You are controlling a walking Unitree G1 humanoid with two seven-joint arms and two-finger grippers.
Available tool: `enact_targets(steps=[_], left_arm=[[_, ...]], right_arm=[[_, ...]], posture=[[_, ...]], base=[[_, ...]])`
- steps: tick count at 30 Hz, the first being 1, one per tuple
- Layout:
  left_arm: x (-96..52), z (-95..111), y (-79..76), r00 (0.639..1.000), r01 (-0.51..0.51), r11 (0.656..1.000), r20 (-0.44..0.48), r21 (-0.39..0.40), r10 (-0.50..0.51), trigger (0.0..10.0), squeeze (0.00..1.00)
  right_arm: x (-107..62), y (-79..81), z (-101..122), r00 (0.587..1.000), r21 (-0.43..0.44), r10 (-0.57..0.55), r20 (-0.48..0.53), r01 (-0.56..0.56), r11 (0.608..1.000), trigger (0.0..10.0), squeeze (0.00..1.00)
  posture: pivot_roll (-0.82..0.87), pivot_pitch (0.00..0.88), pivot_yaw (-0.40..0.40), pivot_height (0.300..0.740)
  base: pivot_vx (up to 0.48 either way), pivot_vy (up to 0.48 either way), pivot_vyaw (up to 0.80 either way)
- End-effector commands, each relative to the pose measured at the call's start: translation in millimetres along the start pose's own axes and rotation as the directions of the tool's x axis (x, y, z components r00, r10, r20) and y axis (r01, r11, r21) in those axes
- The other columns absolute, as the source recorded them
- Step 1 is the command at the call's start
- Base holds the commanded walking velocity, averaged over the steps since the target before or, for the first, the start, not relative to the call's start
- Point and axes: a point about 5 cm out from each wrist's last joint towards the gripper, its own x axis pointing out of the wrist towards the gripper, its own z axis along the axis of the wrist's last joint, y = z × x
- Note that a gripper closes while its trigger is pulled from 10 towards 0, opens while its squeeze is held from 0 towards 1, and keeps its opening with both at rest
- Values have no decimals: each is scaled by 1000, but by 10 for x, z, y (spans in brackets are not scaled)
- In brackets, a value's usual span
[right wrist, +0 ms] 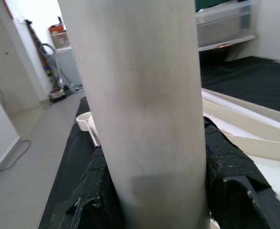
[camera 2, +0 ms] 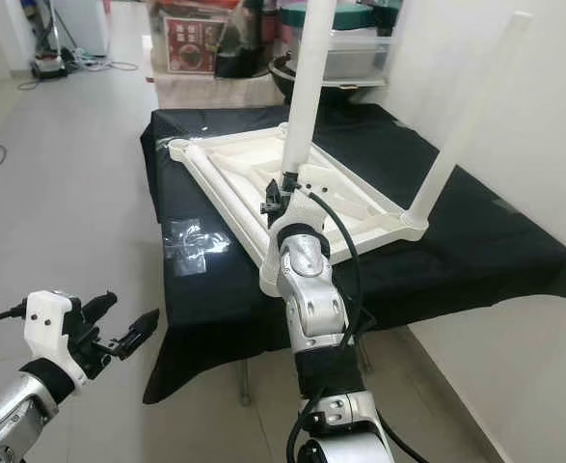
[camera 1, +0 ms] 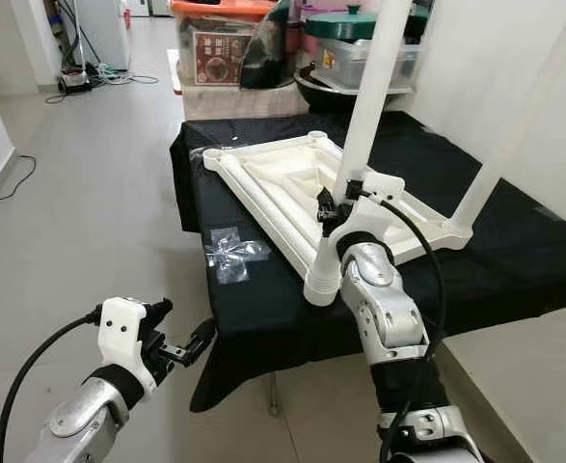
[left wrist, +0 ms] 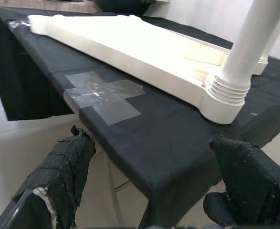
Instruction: Building children table
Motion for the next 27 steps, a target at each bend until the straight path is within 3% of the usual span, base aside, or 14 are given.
enact_targets(steps=[1,5,6,11,12,13,14,15,17,19,24,25,26,27], left_arm=[[10,-9,-26,1000,2,1000,9,-14,-2,10000,0],[12,-8,-29,1000,1,1000,13,-16,-1,10000,0],[15,-9,-30,1000,4,1000,14,-18,-4,10000,0],[29,-8,-31,1000,16,1000,15,-22,-16,10000,0],[29,-8,-31,1000,16,1000,15,-22,-16,10000,0],[31,-8,-33,1000,17,1000,14,-22,-17,10000,0],[36,-8,-34,1000,18,1000,14,-21,-18,10000,0],[36,-8,-34,1000,18,1000,14,-21,-18,10000,0],[35,-11,-34,1000,17,1000,14,-21,-17,10000,0],[30,-11,-33,1000,15,1000,14,-20,-15,10000,0],[23,-11,-31,1000,12,1000,14,-19,-11,10000,0],[18,-11,-30,1000,10,1000,13,-18,-9,10000,0],[18,-11,-30,1000,10,1000,13,-18,-9,10000,0],[7,-10,-30,1000,8,1000,12,-17,-8,10000,0]], right_arm=[[38,-38,-102,998,52,39,-39,-37,998,10000,1000],[102,-59,114,989,98,135,61,-140,985,10000,1000],[108,-25,246,959,130,258,114,-272,953,10000,0],[32,9,452,726,114,657,200,-684,721,10000,0],[32,9,452,726,114,657,200,-684,721,10000,0],[15,0,452,685,98,701,198,-726,681,10000,0],[-10,-22,398,594,69,790,151,-804,591,10000,0],[-10,-22,398,594,69,790,151,-804,591,10000,0],[-54,-9,326,502,48,859,98,-865,499,10000,0],[-80,36,266,448,37,891,72,-894,447,10000,0],[-111,126,174,378,30,925,44,-926,377,10000,0],[-114,190,125,359,24,932,37,-933,359,6588,0],[-114,190,125,359,24,932,37,-933,359,6588,0],[-56,244,68,401,-3,915,29,-916,402,1725,0]], posture=[[114,0,-90,740],[114,0,-90,740],[111,0,-92,740],[101,0,-85,740],[101,0,-85,740],[101,0,-85,740],[114,0,-95,740],[114,0,-95,740],[120,0,-98,740],[127,0,-103,740],[137,0,-108,740],[146,0,-111,740],[146,0,-111,740],[149,0,-111,740]], base=[[0,0,0],[0,0,0],[0,0,0],[0,0,0],[0,0,0],[0,0,0],[0,0,0],[0,0,0],[0,0,0],[0,0,0],[0,0,0],[0,0,0],[0,0,0],[0,0,0]])
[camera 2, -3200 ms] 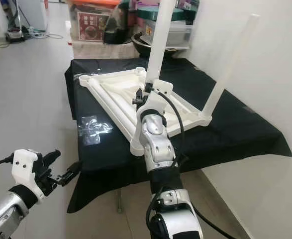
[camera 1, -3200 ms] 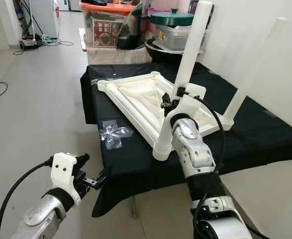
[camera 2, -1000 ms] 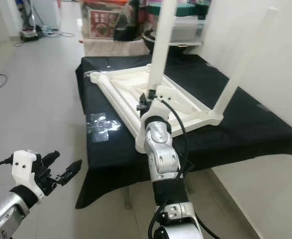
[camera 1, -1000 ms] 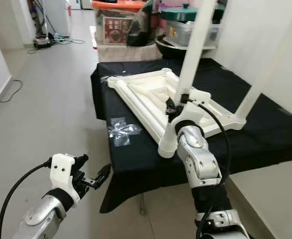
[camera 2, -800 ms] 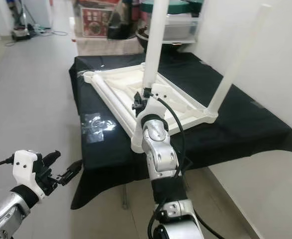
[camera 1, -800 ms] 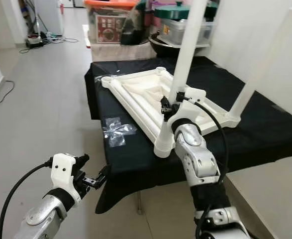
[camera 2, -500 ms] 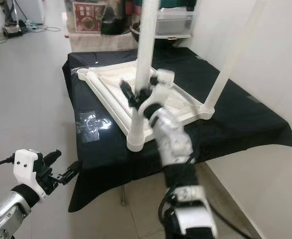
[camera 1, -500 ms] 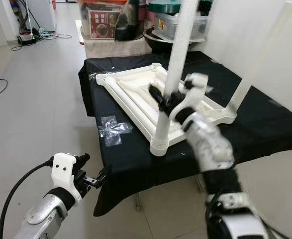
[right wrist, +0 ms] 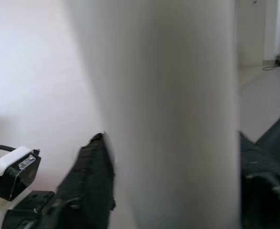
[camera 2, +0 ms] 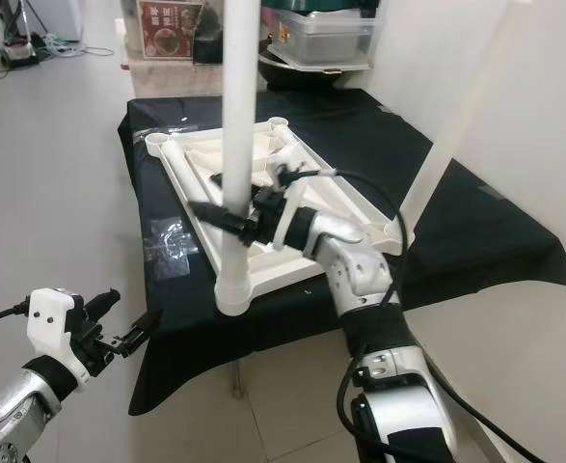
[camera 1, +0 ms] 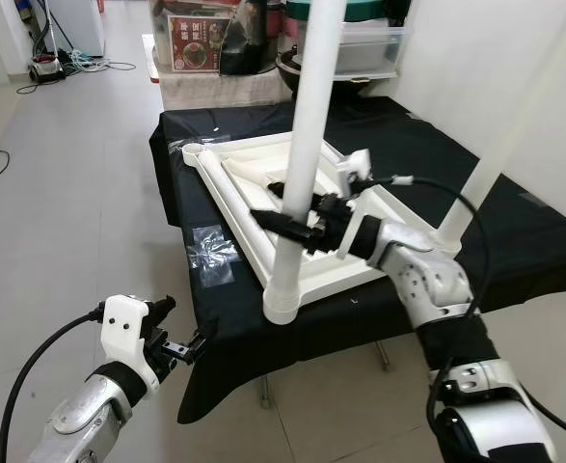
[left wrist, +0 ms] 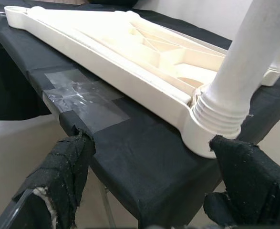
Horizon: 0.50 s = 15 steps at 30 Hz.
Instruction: Building children table
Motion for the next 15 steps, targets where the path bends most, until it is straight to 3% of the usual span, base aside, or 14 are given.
enact_targets(steps=[1,2,4,5,6,7,9,10,11,12,13,14,15], left_arm=[[-12,-22,-18,1000,-1,1000,4,-14,1,10000,0],[-19,-21,-20,1000,-1,1000,4,-14,1,10000,0],[-23,-20,-22,1000,0,1000,4,-14,0,10000,0],[-28,-19,-24,1000,1,1000,4,-15,-1,10000,0],[-32,-17,-26,1000,1,1000,5,-16,-1,10000,0],[-32,-17,-26,1000,1,1000,5,-16,-1,10000,0],[-38,-17,-29,1000,1,1000,6,-17,-1,10000,0],[-38,-17,-29,1000,1,1000,6,-17,-1,10000,0],[-41,-16,-29,1000,2,1000,7,-17,-2,10000,0],[-42,-16,-30,1000,2,1000,7,-17,-2,10000,0],[-42,-16,-30,1000,2,1000,7,-17,-2,10000,0],[-46,-14,-29,1000,2,1000,7,-16,-2,10000,0],[-46,-14,-29,1000,2,1000,7,-16,-2,10000,0]], right_arm=[[97,36,-104,999,-17,18,-35,-18,1000,1725,0],[98,-48,-132,995,-51,-89,-48,87,995,0,0],[87,-109,-146,986,-74,-155,-54,151,986,0,0],[27,-286,-193,914,-65,-396,-92,392,918,0,0],[-81,-450,-227,773,-81,-622,-122,617,783,0,0],[-81,-450,-227,773,-81,-622,-122,617,783,0,0],[-387,-634,-302,442,-82,-882,-162,885,458,0,0],[-387,-634,-302,442,-82,-882,-162,885,458,0,0],[-500,-564,-376,330,-80,-930,-161,935,346,0,0],[-576,-499,-423,265,-77,-951,-160,957,280,0,0],[-576,-499,-423,265,-77,-951,-160,957,280,0,0],[-546,-273,-497,243,-80,-956,-162,963,258,0,0],[-546,-273,-497,243,-80,-956,-162,963,258,0,0]], posture=[[149,0,-111,740],[144,0,-109,740],[144,0,-109,740],[141,0,-109,740],[138,0,-108,740],[138,0,-108,740],[134,0,-106,740],[134,0,-106,740],[132,0,-101,740],[132,0,-101,740],[132,0,-101,740],[132,0,-102,740],[132,0,-102,740]], base=[[0,0,0],[0,0,0],[0,0,0],[0,0,0],[0,0,0],[0,0,0],[0,0,0],[0,0,0],[0,0,0],[0,0,0],[0,0,0],[0,0,0],[0,0,0]])
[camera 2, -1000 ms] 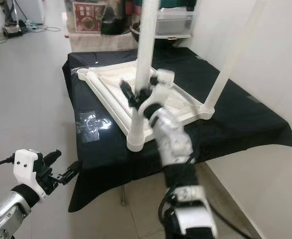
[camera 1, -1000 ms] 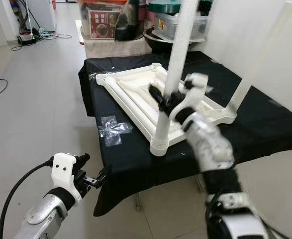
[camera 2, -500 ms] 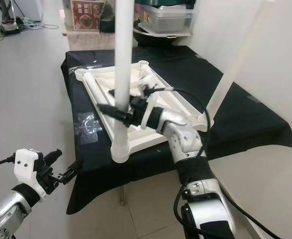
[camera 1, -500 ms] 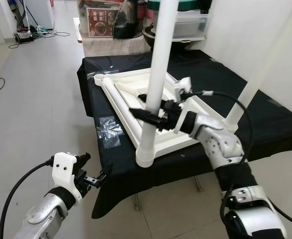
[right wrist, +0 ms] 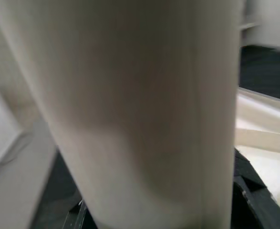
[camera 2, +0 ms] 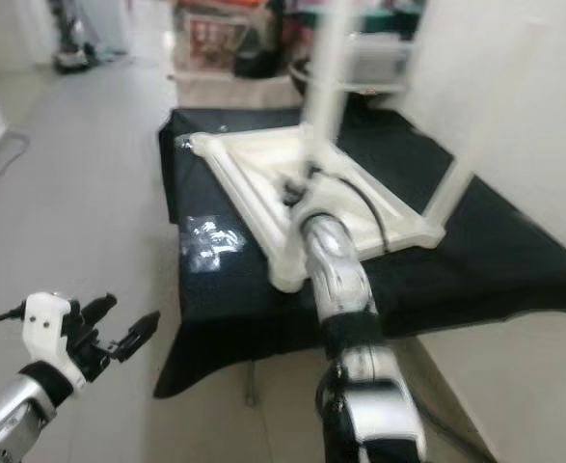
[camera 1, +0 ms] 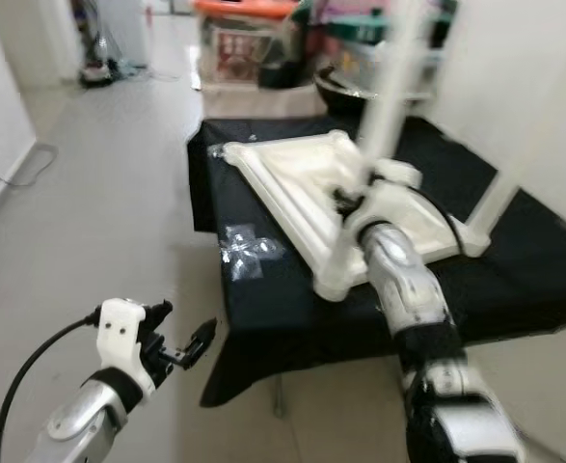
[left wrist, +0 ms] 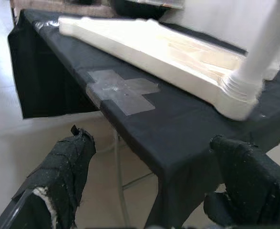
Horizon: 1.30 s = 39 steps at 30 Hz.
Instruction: Building children table
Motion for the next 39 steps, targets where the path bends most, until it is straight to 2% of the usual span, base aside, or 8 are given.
enact_targets(steps=[1,9,10,11,19,21,38,39], left_arm=[[26,17,-31,1000,18,1000,13,-6,-18,10000,0],[47,18,-34,1000,18,1000,15,-5,-18,10000,0],[47,18,-34,1000,18,1000,15,-5,-18,10000,0],[53,16,-35,1000,18,1000,15,-6,-18,10000,0],[73,12,-40,1000,16,1000,23,-10,-16,10000,0],[80,8,-47,1000,16,1000,24,-11,-16,10000,0],[50,5,-64,999,26,1000,21,-15,-26,10000,0],[48,4,-63,999,27,1000,20,-14,-26,10000,0]], right_arm=[[-133,143,-265,988,-8,35,-149,-36,999,9412,0],[-180,716,48,880,137,475,21,-473,870,10000,1000],[-180,716,48,880,137,475,21,-473,870,10000,1000],[-142,712,147,830,122,556,50,-557,821,10000,0],[-224,613,284,477,-27,878,39,-878,479,10000,0],[-185,577,38,438,-22,897,-60,-899,437,3176,0],[49,-234,-509,945,-101,-224,-238,205,974,0,0],[-32,-181,-549,945,-90,-204,-255,187,978,10000,0]], posture=[[126,0,-94,740],[130,0,-99,740],[130,0,-99,740],[130,0,-103,740],[133,0,-115,740],[144,0,-120,740],[133,0,-105,740],[129,0,-99,740]], base=[[0,0,0],[0,0,0],[0,0,0],[0,0,0],[0,0,0],[0,0,0],[0,0,0],[0,0,0]])
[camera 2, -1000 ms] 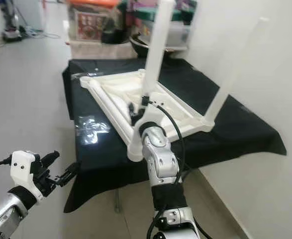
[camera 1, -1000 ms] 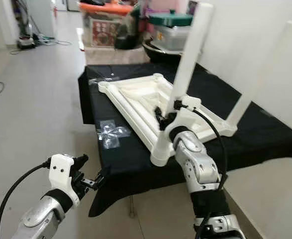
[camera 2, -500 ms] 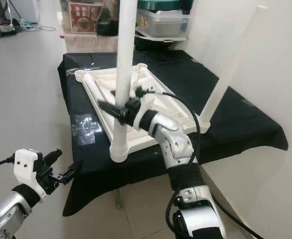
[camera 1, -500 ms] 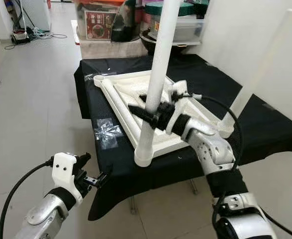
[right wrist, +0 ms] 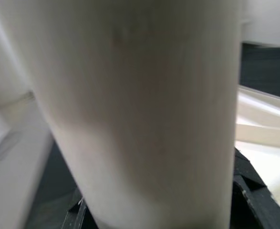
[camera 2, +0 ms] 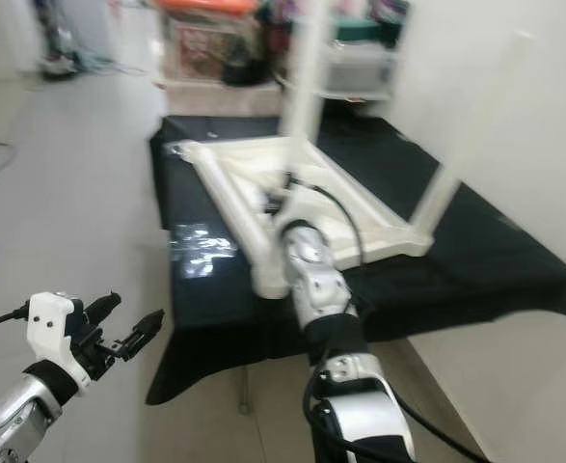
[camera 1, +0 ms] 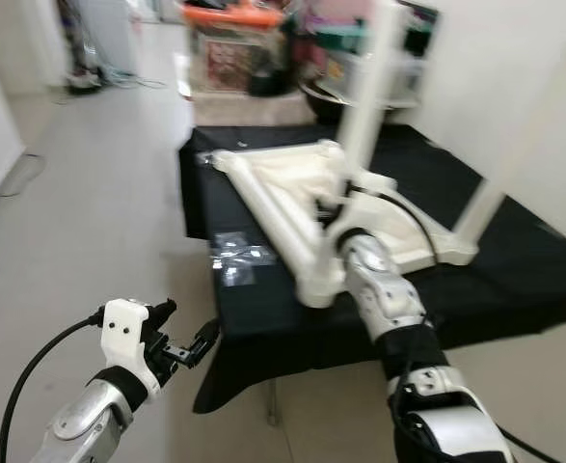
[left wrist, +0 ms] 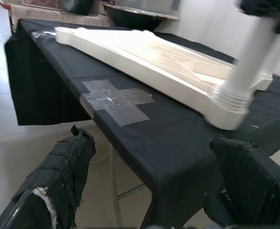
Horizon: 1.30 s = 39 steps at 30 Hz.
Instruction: Building children table
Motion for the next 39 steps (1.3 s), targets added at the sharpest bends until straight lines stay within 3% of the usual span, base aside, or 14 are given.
enact_targets(steps=[1,6,7,11,12,16,18,22,23,24,28,30,31,39], left_arm=[[12,12,-31,1000,21,1000,7,-2,-21,10000,0],[4,10,-23,1000,21,1000,5,0,-21,10000,0],[6,10,-22,1000,21,1000,4,1,-21,10000,0],[10,17,-13,1000,14,1000,7,5,-14,10000,0],[7,33,-3,1000,1,1000,15,-4,-1,10000,0],[8,162,-4,997,-3,999,76,-42,6,10000,0],[86,676,-59,962,76,995,267,-62,-57,10000,0],[105,882,-96,938,114,993,334,-44,-93,10000,0],[158,1204,-177,890,177,984,425,11,-165,10000,0],[224,1677,-322,795,256,960,539,116,-278,10000,0],[195,2315,-588,623,331,902,653,278,-430,10000,0],[86,2783,-883,454,355,834,701,423,-549,10000,0],[32,2912,-979,400,359,811,708,463,-581,10000,0],[-245,3403,-1287,193,315,798,789,514,-584,10000,0]], right_arm=[[-121,-128,-432,976,-66,-85,-201,74,995,10000,0],[-309,301,-346,969,9,214,-126,-214,977,10000,0],[-298,334,-259,964,27,256,-71,-254,967,10000,1000],[-179,426,93,883,88,463,80,-469,879,10000,957],[-170,470,189,810,113,578,96,-586,803,10000,0],[-219,498,311,634,73,767,99,-773,630,10000,0],[-291,425,346,424,-95,905,18,-901,424,10000,0],[-298,394,338,381,-150,924,-26,-916,373,10000,0],[-238,378,329,393,-172,918,-49,-909,380,10000,0],[-89,381,316,507,-154,860,-66,-856,493,0,0],[109,378,292,702,-148,709,-75,-711,688,0,0],[289,134,236,946,-47,317,-65,-321,946,0,0],[314,29,192,981,-7,171,-88,-172,985,0,0],[-47,52,-168,989,20,18,-148,-15,1000,0,0]], posture=[[129,0,-99,740],[123,0,-92,740],[125,0,-96,740],[131,0,-104,740],[131,0,-104,740],[123,0,-101,740],[128,0,-101,740],[128,0,-101,740],[140,0,-107,740],[149,0,-111,740],[149,0,-111,740],[166,0,-125,740],[166,0,-125,740],[175,0,-123,740]], base=[[0,0,0],[0,0,0],[0,0,0],[0,0,0],[0,0,0],[0,0,0],[0,0,0],[0,0,0],[0,0,0],[0,0,0],[0,0,0],[0,0,0],[0,0,0],[0,0,0]])
